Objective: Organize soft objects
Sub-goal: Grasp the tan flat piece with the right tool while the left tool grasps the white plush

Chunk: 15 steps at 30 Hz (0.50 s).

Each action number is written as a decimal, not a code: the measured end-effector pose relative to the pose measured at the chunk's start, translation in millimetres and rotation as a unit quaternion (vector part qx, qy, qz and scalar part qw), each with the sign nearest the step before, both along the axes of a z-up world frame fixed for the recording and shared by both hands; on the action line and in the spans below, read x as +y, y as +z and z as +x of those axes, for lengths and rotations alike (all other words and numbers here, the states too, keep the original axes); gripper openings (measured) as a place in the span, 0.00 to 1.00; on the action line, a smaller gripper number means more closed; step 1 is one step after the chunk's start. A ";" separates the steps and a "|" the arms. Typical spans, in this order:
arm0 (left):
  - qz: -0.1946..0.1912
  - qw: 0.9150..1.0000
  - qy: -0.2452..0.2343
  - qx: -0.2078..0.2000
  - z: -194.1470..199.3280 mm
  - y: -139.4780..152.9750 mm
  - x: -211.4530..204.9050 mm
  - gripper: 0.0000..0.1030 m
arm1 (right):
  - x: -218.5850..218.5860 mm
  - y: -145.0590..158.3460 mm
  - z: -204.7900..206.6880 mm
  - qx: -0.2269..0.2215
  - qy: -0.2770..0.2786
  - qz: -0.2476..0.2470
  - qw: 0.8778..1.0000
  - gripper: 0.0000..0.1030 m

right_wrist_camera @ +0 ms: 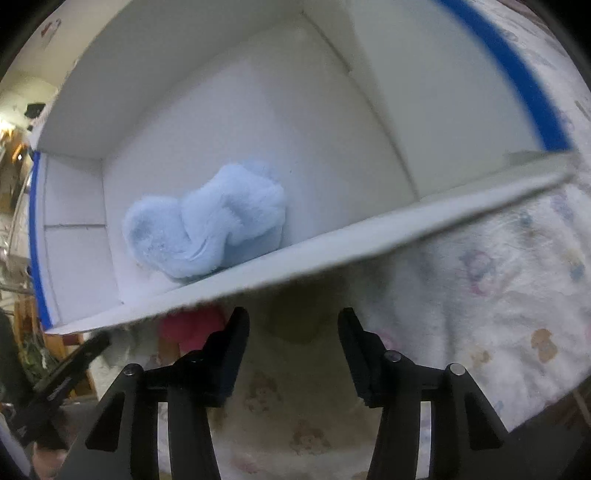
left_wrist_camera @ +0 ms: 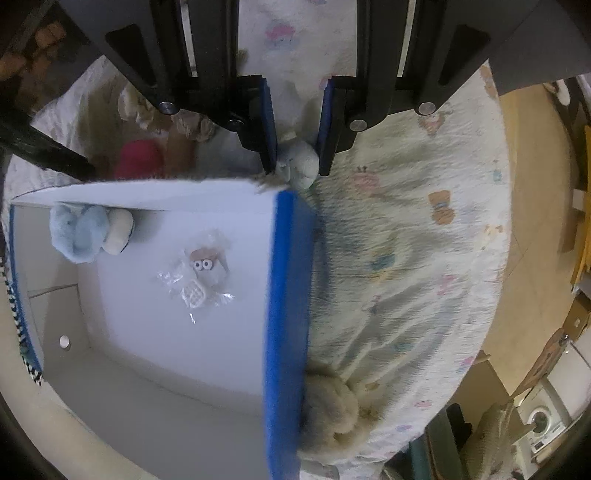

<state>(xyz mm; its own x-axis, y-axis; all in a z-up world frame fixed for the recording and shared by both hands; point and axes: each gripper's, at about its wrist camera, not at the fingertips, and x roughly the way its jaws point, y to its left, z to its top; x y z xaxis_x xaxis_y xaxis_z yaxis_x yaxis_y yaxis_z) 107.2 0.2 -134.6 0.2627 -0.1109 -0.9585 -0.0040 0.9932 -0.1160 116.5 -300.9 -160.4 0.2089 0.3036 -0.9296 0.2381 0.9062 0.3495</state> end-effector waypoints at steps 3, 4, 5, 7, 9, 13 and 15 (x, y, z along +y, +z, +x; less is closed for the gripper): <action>-0.006 1.000 0.004 -0.006 -4.3 5.9 10.8 0.18 | 6.2 -6.6 4.6 0.007 0.002 -0.013 1.000 0.52; -0.005 1.000 0.005 -0.008 -5.6 7.2 13.7 0.18 | 7.2 -8.4 5.9 0.008 0.001 -0.019 1.000 0.52; -0.003 1.000 0.005 -0.010 -7.6 8.2 18.0 0.18 | 7.5 -10.1 7.1 0.009 -0.001 -0.020 1.000 0.49; 0.001 1.000 0.007 -0.010 -4.1 14.1 19.8 0.18 | 9.2 -9.4 7.5 0.003 0.000 -0.031 1.000 0.24; 0.003 1.000 0.009 -0.009 -2.4 14.2 19.8 0.18 | 14.0 -6.6 6.8 -0.008 0.004 -0.025 1.000 0.12; 0.007 1.000 0.012 -0.014 -5.7 18.2 16.6 0.18 | 12.9 2.4 -1.4 -0.022 0.001 -0.012 1.000 0.12; 0.011 1.000 0.012 -0.018 -9.9 21.1 17.3 0.18 | 10.6 5.4 -7.2 -0.023 0.000 0.001 1.000 0.12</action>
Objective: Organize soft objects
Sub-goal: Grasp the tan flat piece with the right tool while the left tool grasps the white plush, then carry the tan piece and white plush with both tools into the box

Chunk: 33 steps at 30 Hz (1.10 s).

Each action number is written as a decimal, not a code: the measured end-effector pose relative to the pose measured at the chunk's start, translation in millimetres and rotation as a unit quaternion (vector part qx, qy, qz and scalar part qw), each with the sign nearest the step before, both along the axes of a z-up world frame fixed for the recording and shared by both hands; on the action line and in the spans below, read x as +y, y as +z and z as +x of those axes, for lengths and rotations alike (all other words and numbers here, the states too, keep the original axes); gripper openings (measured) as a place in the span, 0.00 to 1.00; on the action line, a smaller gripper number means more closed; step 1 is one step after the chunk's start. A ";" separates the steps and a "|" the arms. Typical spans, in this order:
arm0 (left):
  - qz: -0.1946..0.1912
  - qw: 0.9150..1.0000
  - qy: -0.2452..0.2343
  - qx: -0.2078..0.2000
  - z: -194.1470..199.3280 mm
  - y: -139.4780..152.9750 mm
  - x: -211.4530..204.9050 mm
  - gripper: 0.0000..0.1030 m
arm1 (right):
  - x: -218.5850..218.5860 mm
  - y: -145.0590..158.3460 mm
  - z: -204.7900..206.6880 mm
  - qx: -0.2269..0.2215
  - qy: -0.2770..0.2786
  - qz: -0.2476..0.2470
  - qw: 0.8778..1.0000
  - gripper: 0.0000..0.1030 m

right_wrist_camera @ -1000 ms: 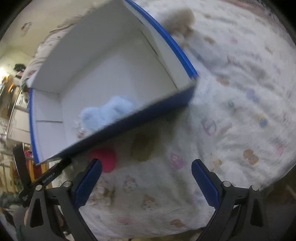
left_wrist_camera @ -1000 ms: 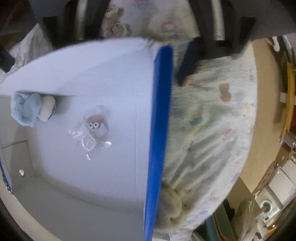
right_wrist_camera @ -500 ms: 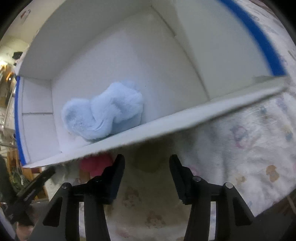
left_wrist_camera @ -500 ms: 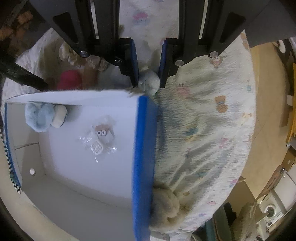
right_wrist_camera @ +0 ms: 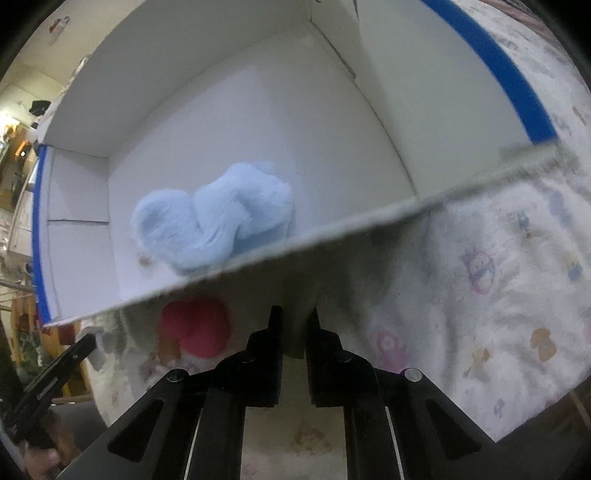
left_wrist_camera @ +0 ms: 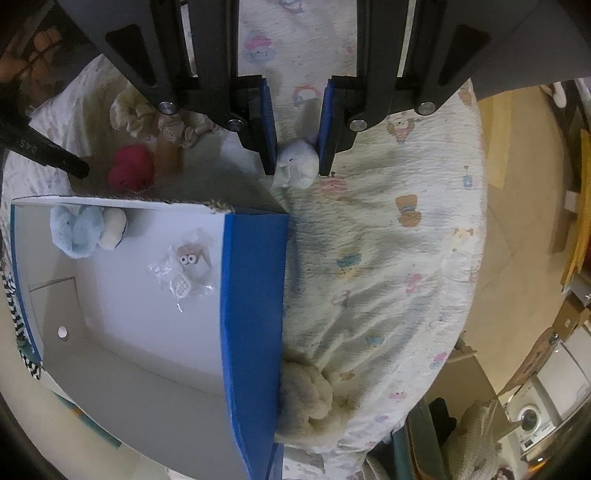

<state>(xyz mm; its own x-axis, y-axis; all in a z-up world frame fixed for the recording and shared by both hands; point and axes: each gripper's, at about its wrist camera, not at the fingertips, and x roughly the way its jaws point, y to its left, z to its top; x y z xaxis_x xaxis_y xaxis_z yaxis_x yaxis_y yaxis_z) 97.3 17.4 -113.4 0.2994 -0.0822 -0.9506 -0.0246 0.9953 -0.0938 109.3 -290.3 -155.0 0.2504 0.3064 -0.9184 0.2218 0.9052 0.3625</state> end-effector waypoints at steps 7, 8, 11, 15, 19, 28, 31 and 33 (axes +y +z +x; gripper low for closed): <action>0.015 1.000 0.004 -0.012 -21.7 17.4 -0.8 0.18 | 8.6 36.0 -28.1 -0.032 0.014 0.015 0.999 0.12; 0.015 1.000 0.007 -0.013 -25.5 20.1 -0.2 0.18 | 10.2 44.0 -31.1 -0.041 0.019 0.011 0.999 0.12; 0.019 0.999 0.009 -0.029 -35.0 34.3 0.8 0.18 | 15.5 68.5 -41.0 -0.070 0.031 -0.009 0.997 0.12; 0.017 0.999 0.009 -0.051 -40.6 52.8 -0.3 0.18 | 23.0 94.7 -50.5 -0.104 0.046 -0.025 0.993 0.12; 0.017 0.997 0.001 -0.071 -40.8 71.0 -6.7 0.18 | 21.6 118.0 -50.3 -0.129 0.060 -0.028 0.989 0.12; 0.014 0.995 -0.017 -0.102 -21.6 102.1 -27.9 0.18 | 23.1 154.4 -35.4 -0.170 0.079 -0.030 0.982 0.12; 0.013 0.994 -0.023 -0.108 -10.4 108.5 -36.3 0.18 | 26.7 159.6 -24.9 -0.178 0.084 -0.029 0.980 0.12; 0.014 0.993 -0.029 -0.111 -1.7 111.0 -42.3 0.18 | 28.7 159.2 -16.4 -0.178 0.086 -0.026 0.980 0.12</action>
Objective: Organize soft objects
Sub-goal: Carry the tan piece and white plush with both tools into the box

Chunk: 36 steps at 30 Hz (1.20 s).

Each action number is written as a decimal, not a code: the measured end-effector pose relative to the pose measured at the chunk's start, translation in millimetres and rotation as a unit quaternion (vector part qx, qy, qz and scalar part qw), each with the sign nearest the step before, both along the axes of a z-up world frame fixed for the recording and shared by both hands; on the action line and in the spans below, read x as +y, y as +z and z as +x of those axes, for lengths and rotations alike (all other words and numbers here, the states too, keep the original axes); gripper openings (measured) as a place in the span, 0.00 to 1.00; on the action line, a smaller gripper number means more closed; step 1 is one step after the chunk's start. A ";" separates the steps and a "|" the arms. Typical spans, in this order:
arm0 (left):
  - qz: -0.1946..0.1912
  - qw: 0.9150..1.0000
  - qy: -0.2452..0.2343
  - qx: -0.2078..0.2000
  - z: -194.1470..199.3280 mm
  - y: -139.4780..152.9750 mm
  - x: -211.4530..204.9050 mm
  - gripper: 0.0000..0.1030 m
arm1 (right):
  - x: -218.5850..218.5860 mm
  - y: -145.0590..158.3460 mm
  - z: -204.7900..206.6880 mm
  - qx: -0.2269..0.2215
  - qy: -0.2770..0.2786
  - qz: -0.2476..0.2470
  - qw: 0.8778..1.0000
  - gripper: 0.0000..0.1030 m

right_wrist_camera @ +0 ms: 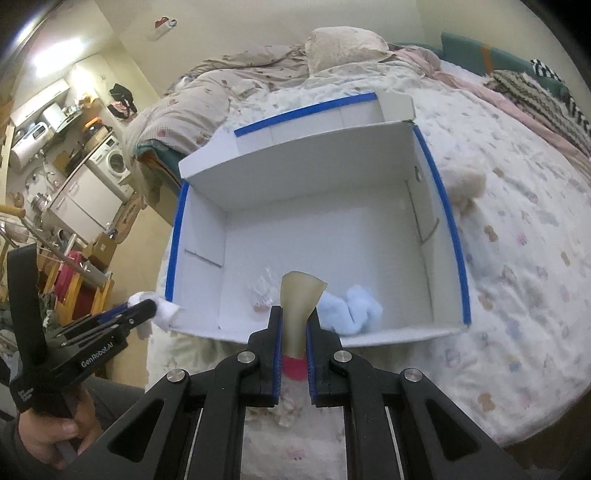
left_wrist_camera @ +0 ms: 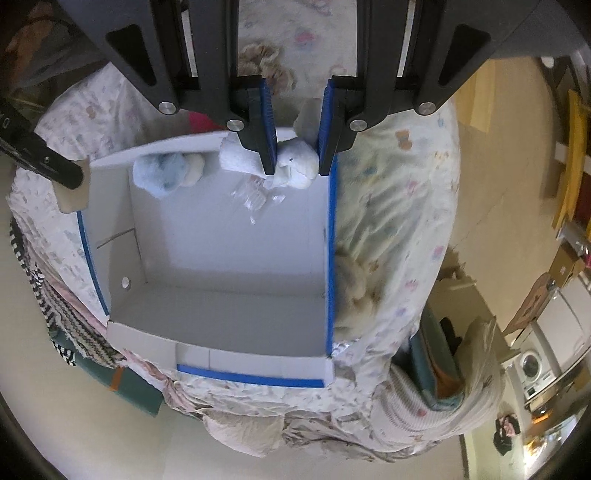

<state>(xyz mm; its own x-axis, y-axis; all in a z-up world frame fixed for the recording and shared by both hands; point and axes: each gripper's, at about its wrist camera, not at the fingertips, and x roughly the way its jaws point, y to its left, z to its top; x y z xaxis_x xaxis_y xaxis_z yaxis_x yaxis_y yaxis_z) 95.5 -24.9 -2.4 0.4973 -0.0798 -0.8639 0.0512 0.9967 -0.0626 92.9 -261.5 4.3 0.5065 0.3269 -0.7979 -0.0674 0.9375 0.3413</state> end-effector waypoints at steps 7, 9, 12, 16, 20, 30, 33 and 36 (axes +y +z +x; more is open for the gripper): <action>0.004 1.000 -0.020 0.000 27.0 -0.8 -19.1 0.18 | 9.0 -8.4 31.0 0.004 0.007 0.003 1.000 0.12; 0.005 1.000 -0.026 0.004 35.3 -4.9 -25.4 0.18 | 11.9 -13.9 39.6 0.009 0.010 0.003 1.000 0.12; 0.003 0.999 -0.034 0.012 48.1 -14.6 -35.0 0.19 | 15.2 -24.9 50.8 0.017 0.012 0.003 1.000 0.12; -0.001 0.999 -0.033 0.028 61.0 -30.8 -41.3 0.19 | 18.8 -43.0 60.1 0.034 0.012 0.013 0.999 0.12; -0.001 0.998 -0.036 0.046 68.4 -51.6 -44.1 0.19 | 23.4 -61.9 67.1 0.053 0.015 0.022 0.998 0.12; 0.007 0.997 -0.031 0.071 70.4 -87.8 -41.7 0.19 | 40.2 -91.6 72.9 0.074 0.027 0.012 0.997 0.13; 0.009 0.997 -0.025 0.074 69.2 -92.3 -39.6 0.20 | 43.6 -94.7 70.6 0.073 0.027 0.011 0.997 0.13; 0.013 0.997 -0.029 0.077 68.8 -93.4 -41.7 0.21 | 43.8 -94.9 70.3 0.072 0.026 0.013 0.997 0.14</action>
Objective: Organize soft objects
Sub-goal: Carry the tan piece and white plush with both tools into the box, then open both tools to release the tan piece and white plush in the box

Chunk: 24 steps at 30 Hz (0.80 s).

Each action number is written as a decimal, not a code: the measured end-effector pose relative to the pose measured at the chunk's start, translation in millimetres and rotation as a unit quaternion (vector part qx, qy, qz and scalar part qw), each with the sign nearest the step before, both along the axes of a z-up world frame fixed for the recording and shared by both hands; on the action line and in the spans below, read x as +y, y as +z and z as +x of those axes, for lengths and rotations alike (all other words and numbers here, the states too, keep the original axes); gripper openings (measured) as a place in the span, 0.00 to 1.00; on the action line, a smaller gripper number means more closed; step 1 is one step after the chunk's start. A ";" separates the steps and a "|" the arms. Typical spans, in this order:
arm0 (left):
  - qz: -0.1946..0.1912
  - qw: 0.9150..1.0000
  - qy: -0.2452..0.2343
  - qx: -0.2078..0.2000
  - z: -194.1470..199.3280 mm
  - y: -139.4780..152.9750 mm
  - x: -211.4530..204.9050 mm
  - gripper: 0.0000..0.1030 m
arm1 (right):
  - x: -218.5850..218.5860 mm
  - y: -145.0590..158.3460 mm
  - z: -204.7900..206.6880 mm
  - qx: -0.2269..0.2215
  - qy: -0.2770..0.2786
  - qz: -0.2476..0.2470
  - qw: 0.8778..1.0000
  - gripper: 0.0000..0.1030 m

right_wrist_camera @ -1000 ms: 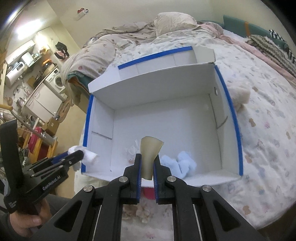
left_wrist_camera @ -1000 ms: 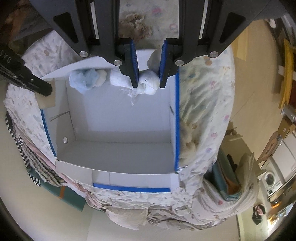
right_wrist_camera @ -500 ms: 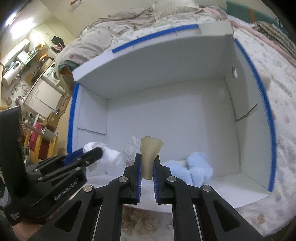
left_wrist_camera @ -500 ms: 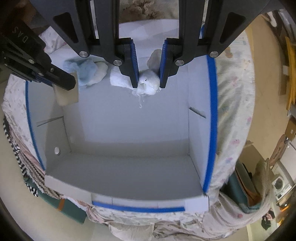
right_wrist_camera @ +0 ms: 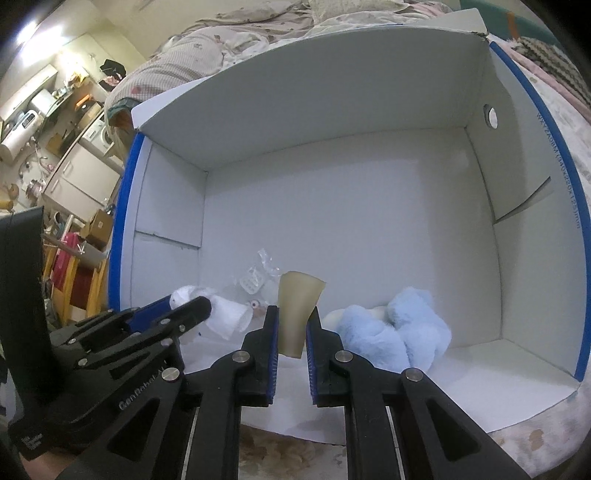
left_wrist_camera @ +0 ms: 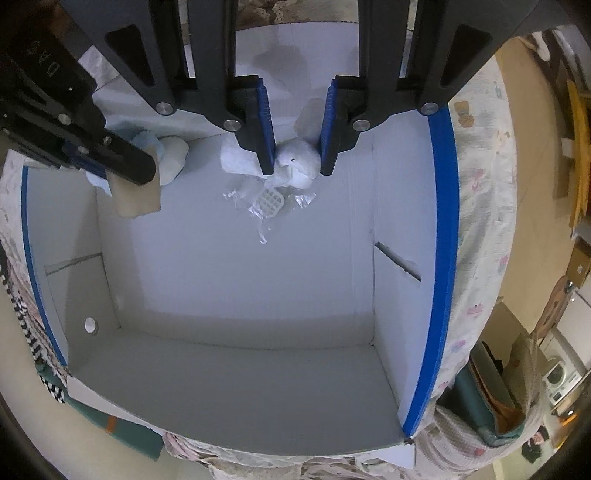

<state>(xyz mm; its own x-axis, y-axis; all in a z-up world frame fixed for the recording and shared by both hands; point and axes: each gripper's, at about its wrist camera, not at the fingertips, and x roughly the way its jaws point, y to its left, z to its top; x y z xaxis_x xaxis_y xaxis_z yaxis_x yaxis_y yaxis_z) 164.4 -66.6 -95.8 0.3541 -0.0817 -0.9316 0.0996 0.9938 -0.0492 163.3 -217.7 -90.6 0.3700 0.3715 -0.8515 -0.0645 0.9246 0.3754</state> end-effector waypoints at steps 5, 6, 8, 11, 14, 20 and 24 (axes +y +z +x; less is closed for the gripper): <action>0.001 1.000 -0.003 0.005 -1.9 -0.7 -2.6 0.25 | -6.6 3.4 -1.1 -0.004 -0.011 0.016 1.000 0.22; -0.001 1.000 -0.002 0.005 -1.7 -0.3 -2.5 0.27 | -7.4 4.0 -1.2 -0.005 -0.013 0.017 1.000 0.23; -0.005 1.000 -0.002 0.005 -1.6 1.4 -2.2 0.30 | -8.6 5.1 -0.9 -0.006 -0.016 0.014 1.000 0.26; -0.005 1.000 -0.007 0.002 -3.1 3.6 -4.5 0.37 | -9.9 6.0 -0.7 -0.009 -0.022 0.009 1.000 0.28; -0.005 1.000 -0.015 -0.003 -5.2 5.3 -7.5 0.47 | -11.8 8.4 0.5 -0.012 -0.027 0.012 0.999 0.48; 0.002 1.000 -0.013 -0.012 -5.7 8.1 -10.4 0.61 | -14.0 15.3 0.5 -0.030 -0.035 0.013 0.999 0.70; 0.005 1.000 -0.011 -0.007 -5.5 7.4 -9.9 0.61 | -14.8 15.0 0.1 -0.028 -0.034 0.014 0.999 0.70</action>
